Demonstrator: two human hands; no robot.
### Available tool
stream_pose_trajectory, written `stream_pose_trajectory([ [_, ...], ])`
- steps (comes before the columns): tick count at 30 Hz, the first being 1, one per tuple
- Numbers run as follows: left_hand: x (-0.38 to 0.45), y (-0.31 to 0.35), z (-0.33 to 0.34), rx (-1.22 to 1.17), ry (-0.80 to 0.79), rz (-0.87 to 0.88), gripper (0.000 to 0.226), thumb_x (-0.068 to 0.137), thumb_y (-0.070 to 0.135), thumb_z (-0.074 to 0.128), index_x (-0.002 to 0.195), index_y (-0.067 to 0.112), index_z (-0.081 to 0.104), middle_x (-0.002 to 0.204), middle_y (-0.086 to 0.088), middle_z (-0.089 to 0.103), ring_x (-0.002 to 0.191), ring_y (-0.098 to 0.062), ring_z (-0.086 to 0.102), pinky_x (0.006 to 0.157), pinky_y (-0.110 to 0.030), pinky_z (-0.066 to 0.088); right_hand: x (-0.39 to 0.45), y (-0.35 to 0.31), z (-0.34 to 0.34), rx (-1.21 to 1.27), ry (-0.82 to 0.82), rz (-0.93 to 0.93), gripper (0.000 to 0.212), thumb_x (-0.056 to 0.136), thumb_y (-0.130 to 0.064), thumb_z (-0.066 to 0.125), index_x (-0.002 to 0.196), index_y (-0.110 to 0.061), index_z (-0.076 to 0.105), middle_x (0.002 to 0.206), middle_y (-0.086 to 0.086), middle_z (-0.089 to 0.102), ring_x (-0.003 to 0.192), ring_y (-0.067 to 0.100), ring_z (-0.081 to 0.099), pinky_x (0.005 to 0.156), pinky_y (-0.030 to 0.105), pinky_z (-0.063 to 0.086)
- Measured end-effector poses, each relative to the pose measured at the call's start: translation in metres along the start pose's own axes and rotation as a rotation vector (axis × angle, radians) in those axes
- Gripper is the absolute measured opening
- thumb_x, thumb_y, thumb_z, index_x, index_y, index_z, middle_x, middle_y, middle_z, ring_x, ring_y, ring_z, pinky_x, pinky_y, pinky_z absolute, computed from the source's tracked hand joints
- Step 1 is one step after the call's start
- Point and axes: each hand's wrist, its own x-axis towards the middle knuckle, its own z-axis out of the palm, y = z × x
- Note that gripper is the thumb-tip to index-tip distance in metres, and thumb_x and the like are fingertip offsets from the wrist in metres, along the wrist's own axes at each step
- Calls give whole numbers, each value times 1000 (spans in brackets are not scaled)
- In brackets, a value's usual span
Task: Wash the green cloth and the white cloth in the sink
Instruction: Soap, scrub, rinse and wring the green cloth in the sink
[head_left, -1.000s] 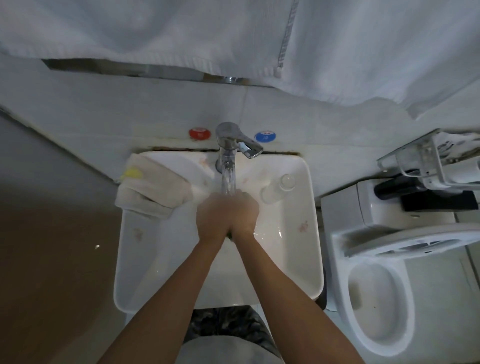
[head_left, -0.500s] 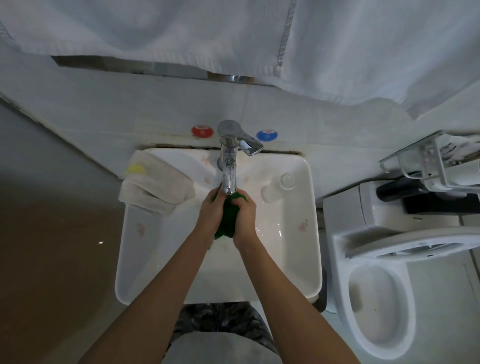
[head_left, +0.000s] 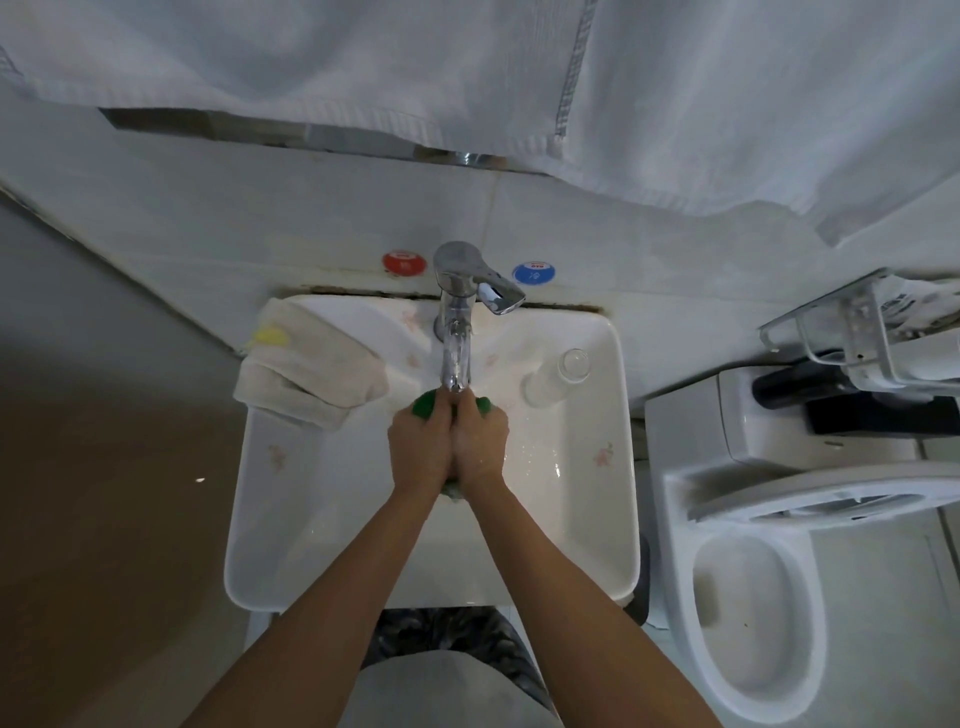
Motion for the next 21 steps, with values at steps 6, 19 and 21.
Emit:
stream_pose_trajectory([
  [6, 8, 1, 1, -16, -30, 41, 37, 98, 26, 47, 65, 16, 59, 65, -4, 64, 60, -18, 61, 61, -28, 50, 0, 4, 2, -5, 59, -124, 45, 100, -33, 44, 60, -11, 45, 55, 3, 46, 54, 16, 44, 55, 31, 40],
  [19, -4, 8, -12, -278, -283, -40, 49, 82, -11, 38, 119, 15, 57, 107, -3, 64, 98, -15, 62, 77, -26, 54, 4, 3, -4, 212, -199, -41, 16, 86, -19, 69, 101, -23, 68, 100, 6, 71, 92, 18, 69, 85, 35, 57],
  [21, -6, 5, -6, -365, -230, -43, 47, 86, -10, 35, 123, 13, 52, 108, 0, 61, 98, -11, 61, 77, -21, 53, 4, 4, 1, 188, -137, -56, 8, 87, -18, 67, 93, -22, 67, 91, 6, 70, 87, 22, 69, 81, 39, 57],
])
